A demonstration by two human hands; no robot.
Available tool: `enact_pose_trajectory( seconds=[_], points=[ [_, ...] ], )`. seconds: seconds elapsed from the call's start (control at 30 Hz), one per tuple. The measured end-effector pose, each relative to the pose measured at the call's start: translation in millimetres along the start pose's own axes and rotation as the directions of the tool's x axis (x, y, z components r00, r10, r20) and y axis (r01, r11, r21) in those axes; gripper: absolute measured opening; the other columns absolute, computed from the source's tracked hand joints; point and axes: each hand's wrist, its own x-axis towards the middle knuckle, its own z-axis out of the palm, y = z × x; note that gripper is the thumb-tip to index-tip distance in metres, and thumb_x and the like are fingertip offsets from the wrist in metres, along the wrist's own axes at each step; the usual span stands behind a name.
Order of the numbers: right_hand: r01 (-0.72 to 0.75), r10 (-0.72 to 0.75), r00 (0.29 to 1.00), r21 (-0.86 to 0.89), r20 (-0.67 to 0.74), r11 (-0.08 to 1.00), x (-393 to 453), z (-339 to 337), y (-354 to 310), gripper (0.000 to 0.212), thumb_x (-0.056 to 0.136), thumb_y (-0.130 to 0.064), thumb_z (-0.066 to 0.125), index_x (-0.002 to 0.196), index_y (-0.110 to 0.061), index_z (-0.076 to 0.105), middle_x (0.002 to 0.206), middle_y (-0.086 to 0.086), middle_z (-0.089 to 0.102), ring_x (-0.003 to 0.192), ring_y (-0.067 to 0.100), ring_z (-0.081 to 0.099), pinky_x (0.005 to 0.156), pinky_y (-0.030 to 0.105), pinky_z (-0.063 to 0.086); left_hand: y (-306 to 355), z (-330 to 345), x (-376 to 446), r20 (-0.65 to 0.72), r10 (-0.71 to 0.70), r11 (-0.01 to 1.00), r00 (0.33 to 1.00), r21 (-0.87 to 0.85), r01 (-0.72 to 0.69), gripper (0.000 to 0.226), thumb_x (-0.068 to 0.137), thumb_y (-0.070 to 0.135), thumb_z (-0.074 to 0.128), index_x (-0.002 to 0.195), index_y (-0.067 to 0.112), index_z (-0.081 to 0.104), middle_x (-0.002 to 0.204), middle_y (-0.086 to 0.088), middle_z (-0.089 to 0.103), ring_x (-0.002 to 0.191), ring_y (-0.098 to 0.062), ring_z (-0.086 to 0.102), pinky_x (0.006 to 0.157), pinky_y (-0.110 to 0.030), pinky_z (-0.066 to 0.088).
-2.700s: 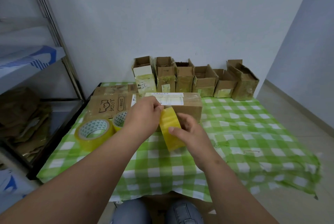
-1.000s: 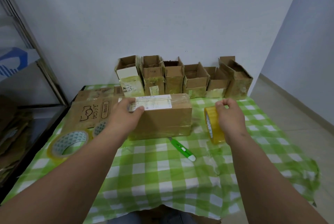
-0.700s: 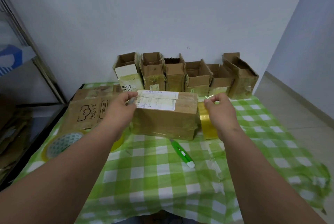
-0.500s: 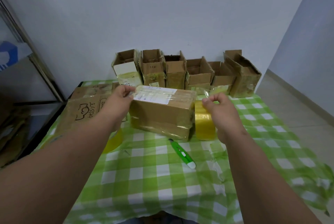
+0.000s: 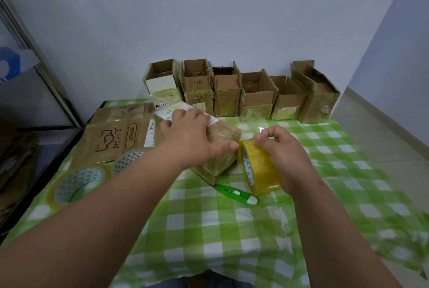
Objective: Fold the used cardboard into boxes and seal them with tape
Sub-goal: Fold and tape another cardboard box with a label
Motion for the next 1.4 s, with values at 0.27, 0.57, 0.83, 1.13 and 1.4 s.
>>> enact_pose_trajectory(
  seconds=[0.27,0.57,0.83,1.13,1.4],
  points=[
    [-0.019,0.021,0.999,0.046,-0.031,0.999,-11,1,-1,0.018,0.093,-0.03,0.067,0.079,-0.023,0.058,0.077,0.002,0.057,0.071,0.021,0.05,0.064,0.037,0.042,-5,-22,-12,0.122,0.29,0.957,0.949,-0.011,-0.291,0.06,0.09,0.036,0.064,0.146,0.021,0.045,0.153,0.005,0.04,0.14,-0.019,0.034,0.116,-0.037,0.029],
    [-0.009,0.01,1.0,0.034,-0.014,0.999,-29,9,-11,0.019,0.093,-0.03,0.066,0.077,-0.024,0.058,0.077,0.004,0.058,0.071,0.022,0.05,0.064,0.039,0.043,-51,-11,-47,-0.011,0.264,0.928,0.965,-0.269,-0.257,0.053,0.094,0.005,0.057,0.136,0.038,0.055,0.15,0.018,0.041,0.139,-0.004,0.036,0.109,-0.012,0.02],
    [0.041,-0.041,0.999,-0.036,-0.02,0.999,-43,16,-30,0.022,0.099,-0.037,0.056,0.081,-0.023,0.057,0.074,0.003,0.052,0.071,0.022,0.045,0.066,0.038,0.039,-52,11,-62,-0.245,0.06,0.887,0.968,-0.431,-0.164,0.03,0.092,0.015,0.067,0.12,0.026,0.07,0.131,0.017,0.061,0.122,-0.001,0.054,0.097,0.0,0.027],
    [0.098,-0.072,0.984,-0.157,0.164,0.983,-62,6,-46,0.025,0.099,-0.036,0.055,0.077,-0.026,0.059,0.072,-0.001,0.057,0.072,0.021,0.052,0.071,0.037,0.041,-48,-12,-75,-0.333,-0.095,0.734,0.938,-0.66,-0.16,0.025,0.099,0.031,0.056,0.116,0.023,0.072,0.118,0.012,0.067,0.112,-0.001,0.055,0.094,-0.023,0.042],
    [0.178,-0.065,0.935,-0.304,0.348,0.936,-81,12,-55,0.024,0.099,-0.037,0.057,0.08,-0.021,0.058,0.076,-0.001,0.061,0.072,0.019,0.056,0.068,0.035,0.043,-9,-47,-85,0.004,-0.004,0.688,1.0,-0.726,0.006,0.051,0.079,0.071,0.061,0.104,0.027,0.067,0.102,0.007,0.069,0.097,-0.009,0.064,0.077,-0.026,0.051]
  ],
)
